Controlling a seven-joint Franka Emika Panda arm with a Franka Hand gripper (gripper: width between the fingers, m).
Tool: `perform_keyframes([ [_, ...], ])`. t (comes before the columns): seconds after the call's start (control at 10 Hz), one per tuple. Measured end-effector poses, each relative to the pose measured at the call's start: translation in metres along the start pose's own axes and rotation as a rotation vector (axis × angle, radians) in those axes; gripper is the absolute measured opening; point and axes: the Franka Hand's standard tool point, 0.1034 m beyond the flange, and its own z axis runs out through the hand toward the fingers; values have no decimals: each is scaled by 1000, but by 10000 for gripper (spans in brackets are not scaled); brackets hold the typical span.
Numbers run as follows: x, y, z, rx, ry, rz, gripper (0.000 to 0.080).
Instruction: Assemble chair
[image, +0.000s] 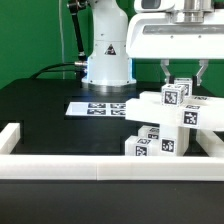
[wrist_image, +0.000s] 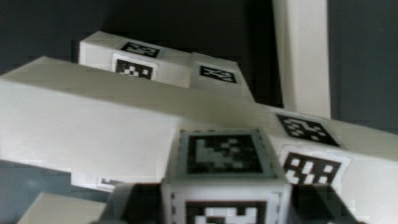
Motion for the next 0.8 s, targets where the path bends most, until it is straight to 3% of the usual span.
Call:
perform_keyframes([
  [0.5, 0, 0, 0, 5, -1, 249, 287],
  [0.6, 0, 0, 0, 5, -1, 242, 548],
  [0.7, 0, 0, 0, 5, -1, 242, 548],
  [0.8, 0, 0, 0, 5, -2, 242, 627],
])
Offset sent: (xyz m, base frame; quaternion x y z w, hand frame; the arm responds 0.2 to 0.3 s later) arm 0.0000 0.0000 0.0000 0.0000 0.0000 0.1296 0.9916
